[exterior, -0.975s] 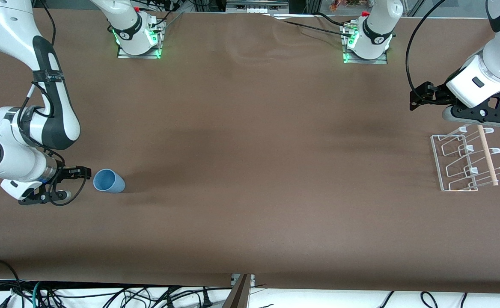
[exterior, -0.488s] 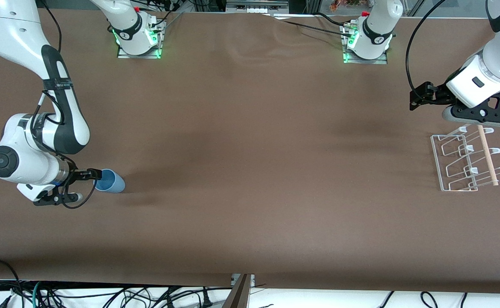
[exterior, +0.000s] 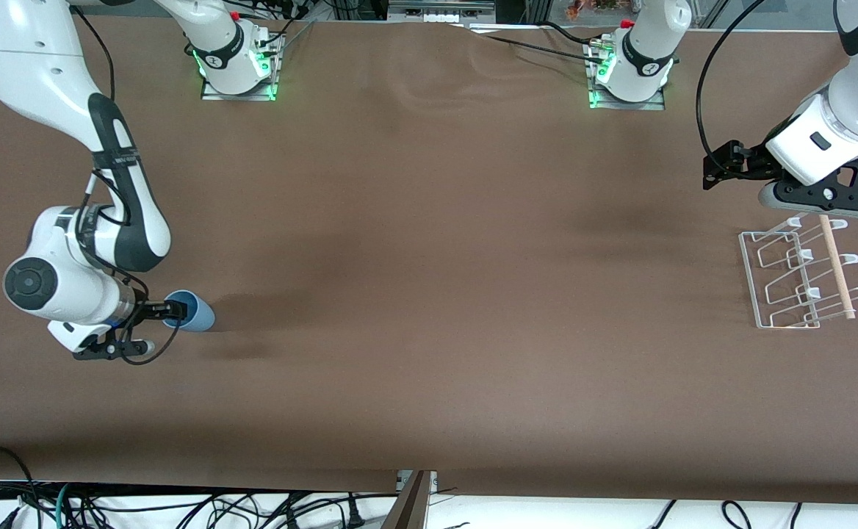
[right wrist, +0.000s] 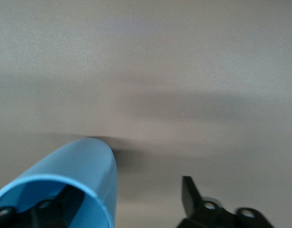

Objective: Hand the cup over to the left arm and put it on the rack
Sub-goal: 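Close the right gripper on the blue cup's base, then lift the cup with the right gripper while the left gripper approaches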

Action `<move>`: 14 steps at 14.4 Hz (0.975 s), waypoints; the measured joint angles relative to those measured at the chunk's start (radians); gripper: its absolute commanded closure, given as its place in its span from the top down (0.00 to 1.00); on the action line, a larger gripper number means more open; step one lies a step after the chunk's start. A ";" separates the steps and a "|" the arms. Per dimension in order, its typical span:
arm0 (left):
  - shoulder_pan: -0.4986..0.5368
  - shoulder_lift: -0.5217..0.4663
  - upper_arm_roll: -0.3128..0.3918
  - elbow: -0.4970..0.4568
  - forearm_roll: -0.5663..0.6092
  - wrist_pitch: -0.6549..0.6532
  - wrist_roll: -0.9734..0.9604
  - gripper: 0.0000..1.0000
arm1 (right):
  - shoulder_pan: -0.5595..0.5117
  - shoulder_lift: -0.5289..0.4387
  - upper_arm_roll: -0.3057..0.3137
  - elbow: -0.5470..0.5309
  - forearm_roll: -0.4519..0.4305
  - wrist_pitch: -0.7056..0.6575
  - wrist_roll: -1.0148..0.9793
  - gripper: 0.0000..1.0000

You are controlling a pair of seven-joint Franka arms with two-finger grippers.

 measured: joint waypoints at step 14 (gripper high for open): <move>0.000 0.000 0.000 0.000 0.000 0.000 0.000 1.00 | 0.114 0.011 0.011 0.118 0.146 -0.164 0.284 0.00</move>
